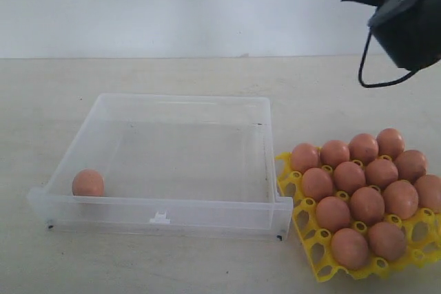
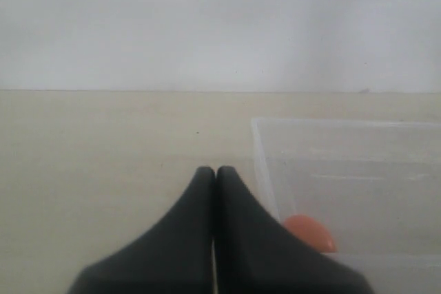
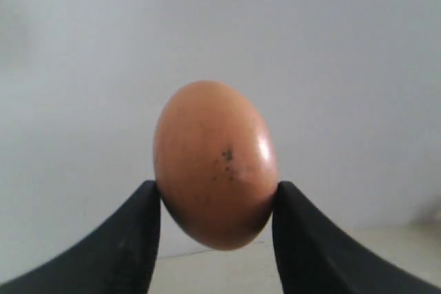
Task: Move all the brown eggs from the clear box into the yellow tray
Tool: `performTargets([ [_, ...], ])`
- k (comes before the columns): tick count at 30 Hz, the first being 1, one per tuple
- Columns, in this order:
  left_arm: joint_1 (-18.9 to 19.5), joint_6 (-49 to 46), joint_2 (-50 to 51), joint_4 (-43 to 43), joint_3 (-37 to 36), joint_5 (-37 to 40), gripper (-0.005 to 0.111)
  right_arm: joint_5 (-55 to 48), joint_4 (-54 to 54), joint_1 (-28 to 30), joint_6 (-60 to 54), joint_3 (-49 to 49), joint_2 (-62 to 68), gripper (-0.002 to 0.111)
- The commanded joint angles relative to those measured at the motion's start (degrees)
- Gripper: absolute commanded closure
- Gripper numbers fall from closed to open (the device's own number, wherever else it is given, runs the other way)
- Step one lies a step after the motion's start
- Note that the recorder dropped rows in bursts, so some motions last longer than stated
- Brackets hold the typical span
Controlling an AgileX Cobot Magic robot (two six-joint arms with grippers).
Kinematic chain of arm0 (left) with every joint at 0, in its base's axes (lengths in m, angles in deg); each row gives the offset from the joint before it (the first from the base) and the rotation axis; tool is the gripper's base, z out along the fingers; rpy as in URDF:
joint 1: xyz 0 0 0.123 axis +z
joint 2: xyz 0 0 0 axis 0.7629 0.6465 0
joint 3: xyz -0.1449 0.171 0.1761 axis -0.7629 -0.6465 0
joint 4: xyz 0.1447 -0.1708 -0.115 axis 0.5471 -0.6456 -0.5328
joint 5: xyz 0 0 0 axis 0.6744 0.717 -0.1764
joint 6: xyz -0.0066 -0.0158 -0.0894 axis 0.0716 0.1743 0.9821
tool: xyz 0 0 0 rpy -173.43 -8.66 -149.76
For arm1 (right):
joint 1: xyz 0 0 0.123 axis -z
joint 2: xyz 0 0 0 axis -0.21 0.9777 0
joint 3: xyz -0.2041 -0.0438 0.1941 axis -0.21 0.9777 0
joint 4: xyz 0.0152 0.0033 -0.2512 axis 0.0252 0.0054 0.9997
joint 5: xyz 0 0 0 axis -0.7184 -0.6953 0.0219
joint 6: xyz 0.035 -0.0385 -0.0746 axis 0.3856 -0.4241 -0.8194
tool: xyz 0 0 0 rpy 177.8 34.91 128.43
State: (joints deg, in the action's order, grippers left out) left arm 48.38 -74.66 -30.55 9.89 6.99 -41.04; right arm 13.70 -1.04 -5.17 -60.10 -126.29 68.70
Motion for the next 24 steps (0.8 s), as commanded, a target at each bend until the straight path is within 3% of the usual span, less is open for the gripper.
performTargets([
  [1,-0.5,-0.1,0.2,0.0,-0.2,-0.3,0.111,-7.8,8.7,10.4,39.6,0.4,-0.4,0.109],
  [4,-0.5,-0.1,0.2,0.0,-0.2,-0.3,0.111,-13.0,31.2,18.4,76.6,0.4,0.4,0.109],
  [5,-0.5,-0.1,0.2,0.0,-0.2,-0.3,0.111,-11.2,44.0,21.1,87.1,0.4,0.8,0.109],
  [7,-0.5,-0.1,0.2,0.0,-0.2,-0.3,0.111,-2.8,70.4,26.9,103.8,0.3,1.8,0.109],
  [9,-0.5,-0.1,0.2,0.0,-0.2,-0.3,0.111,12.5,89.5,32.9,117.2,0.0,3.1,0.109],
  [11,-0.5,-0.1,0.2,0.0,-0.2,-0.3,0.111,20.5,100.0,37.9,124.1,-0.4,4.5,0.109],
  [15,-0.5,-0.1,0.2,0.0,-0.2,-0.3,0.111,20.5,120.1,46.0,131.2,-0.3,4.8,0.109],
  [20,-0.5,-0.1,0.2,0.0,-0.2,-0.3,0.111,20.5,144.8,50.0,138.3,1.5,2.9,0.109],
  [24,-0.5,-0.1,0.2,0.0,-0.2,-0.3,0.111,20.5,148.2,50.4,133.0,13.2,-3.9,0.109],
])
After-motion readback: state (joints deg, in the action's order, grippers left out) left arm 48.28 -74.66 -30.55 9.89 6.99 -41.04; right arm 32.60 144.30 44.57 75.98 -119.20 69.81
